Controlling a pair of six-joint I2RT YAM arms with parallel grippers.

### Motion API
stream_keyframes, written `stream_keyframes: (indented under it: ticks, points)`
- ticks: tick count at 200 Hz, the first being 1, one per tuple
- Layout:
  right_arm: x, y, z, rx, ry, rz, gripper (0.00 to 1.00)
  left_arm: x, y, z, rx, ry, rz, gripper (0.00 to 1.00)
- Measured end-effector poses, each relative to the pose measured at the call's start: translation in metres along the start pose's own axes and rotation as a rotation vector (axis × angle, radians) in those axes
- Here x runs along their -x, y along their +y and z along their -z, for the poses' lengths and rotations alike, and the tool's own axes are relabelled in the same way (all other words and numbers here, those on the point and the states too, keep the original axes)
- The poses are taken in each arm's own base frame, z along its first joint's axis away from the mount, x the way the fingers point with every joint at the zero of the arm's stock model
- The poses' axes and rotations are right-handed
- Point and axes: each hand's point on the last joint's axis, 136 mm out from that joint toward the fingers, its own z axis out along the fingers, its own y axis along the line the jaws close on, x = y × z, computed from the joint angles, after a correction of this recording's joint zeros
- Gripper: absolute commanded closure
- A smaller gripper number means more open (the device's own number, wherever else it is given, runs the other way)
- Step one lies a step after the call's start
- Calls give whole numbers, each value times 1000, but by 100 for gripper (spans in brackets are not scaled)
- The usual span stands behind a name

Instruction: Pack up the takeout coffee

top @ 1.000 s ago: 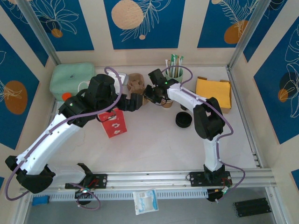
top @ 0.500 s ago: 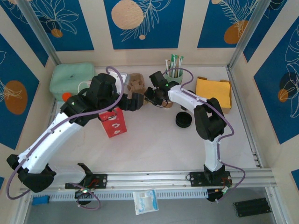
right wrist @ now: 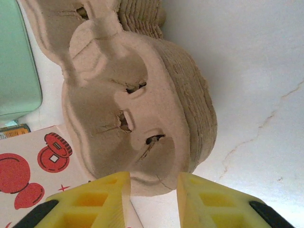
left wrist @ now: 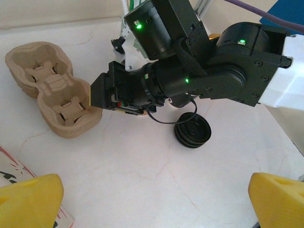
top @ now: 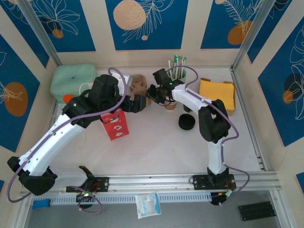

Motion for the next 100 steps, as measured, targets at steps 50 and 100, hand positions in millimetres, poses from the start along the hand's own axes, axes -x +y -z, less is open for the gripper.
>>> stream_keyframes:
  ticks: [50, 100]
  points:
    - [-2, -3, -4, -11, 12, -1, 63, 0, 0, 0, 0, -1, 0, 0]
    - [-4, -7, -5, -41, 2, 20, 56, 1, 0, 0, -1, -4, 0, 1]
